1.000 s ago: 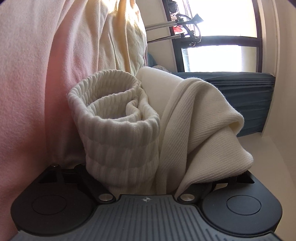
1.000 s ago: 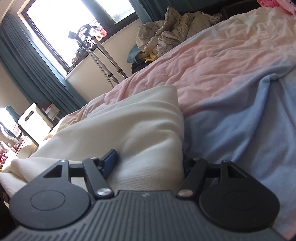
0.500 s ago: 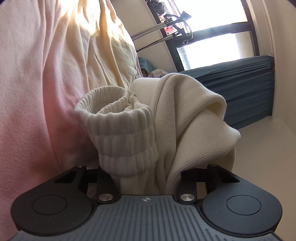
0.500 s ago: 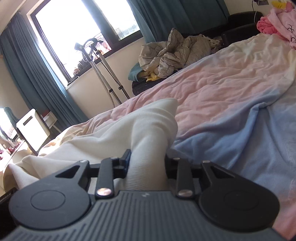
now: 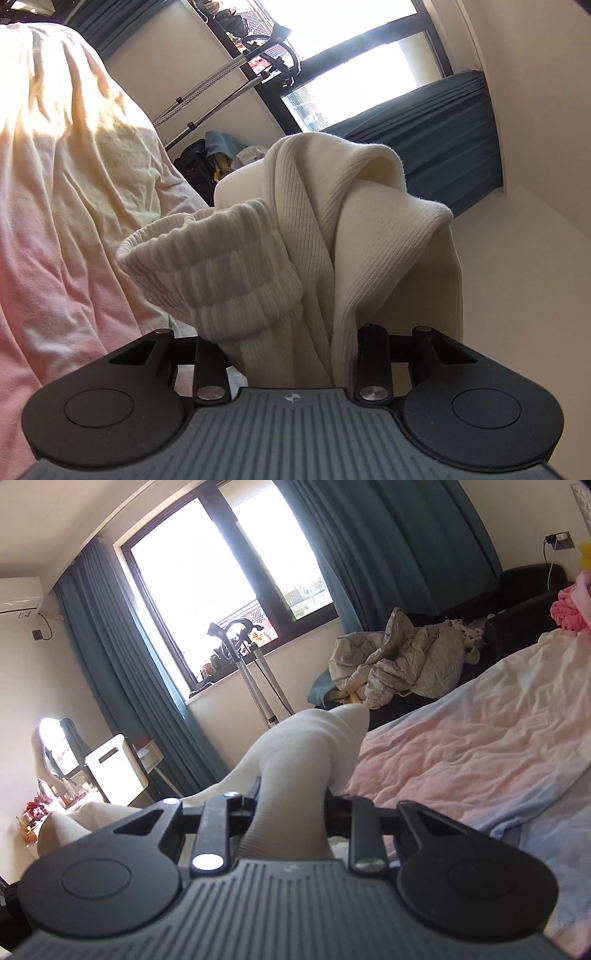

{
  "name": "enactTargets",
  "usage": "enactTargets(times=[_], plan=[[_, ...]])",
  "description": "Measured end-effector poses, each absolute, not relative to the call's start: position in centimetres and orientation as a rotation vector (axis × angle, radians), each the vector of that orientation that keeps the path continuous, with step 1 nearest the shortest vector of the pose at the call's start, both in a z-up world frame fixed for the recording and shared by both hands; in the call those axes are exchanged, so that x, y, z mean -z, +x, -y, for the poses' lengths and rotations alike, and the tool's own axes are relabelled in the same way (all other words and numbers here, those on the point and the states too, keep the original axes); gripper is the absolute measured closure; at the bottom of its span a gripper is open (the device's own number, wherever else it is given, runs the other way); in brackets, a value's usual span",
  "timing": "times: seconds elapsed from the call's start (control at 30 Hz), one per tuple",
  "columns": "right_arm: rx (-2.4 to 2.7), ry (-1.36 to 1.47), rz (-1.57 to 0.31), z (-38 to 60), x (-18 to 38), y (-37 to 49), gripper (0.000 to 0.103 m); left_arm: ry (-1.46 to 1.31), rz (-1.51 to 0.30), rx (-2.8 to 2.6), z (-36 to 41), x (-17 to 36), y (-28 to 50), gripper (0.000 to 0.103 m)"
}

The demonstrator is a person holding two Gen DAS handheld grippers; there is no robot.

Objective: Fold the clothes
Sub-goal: 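Lift and carry the folded pants toward the pink garment with both grippers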

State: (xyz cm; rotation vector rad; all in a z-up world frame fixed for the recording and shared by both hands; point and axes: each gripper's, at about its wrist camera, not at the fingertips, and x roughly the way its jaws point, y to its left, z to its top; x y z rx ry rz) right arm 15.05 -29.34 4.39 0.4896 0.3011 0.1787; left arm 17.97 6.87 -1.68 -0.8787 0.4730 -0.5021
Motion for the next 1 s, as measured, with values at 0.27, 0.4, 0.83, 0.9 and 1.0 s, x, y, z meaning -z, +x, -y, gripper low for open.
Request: enactTargets(times=[0.27, 0.4, 0.83, 0.9, 1.0], plan=[[-0.126, 0.495, -0.193, 42.6, -10.3, 11.5, 0.075, -0.810, -0.454, 0.636, 7.7, -3.2, 18.3, 0.061], [-0.053, 0.487, -0.151, 50.9, -11.6, 8.5, 0.075, -0.793, -0.470, 0.722, 16.2, -3.2, 19.0, 0.061], [0.192, 0.508, -0.263, 68.9, -0.9, 4.1, 0.074, -0.666, -0.705, 0.835, 35.2, 8.4, 23.9, 0.061], [0.207, 0.508, -0.333, 68.9, 2.1, 4.5, 0.074, -0.653, -0.779, 0.792, 35.4, 11.3, 24.8, 0.061], [0.229, 0.507, -0.438, 68.9, 6.6, 5.1, 0.074, -0.611, -0.832, 0.768, 35.1, 14.5, 25.3, 0.061]])
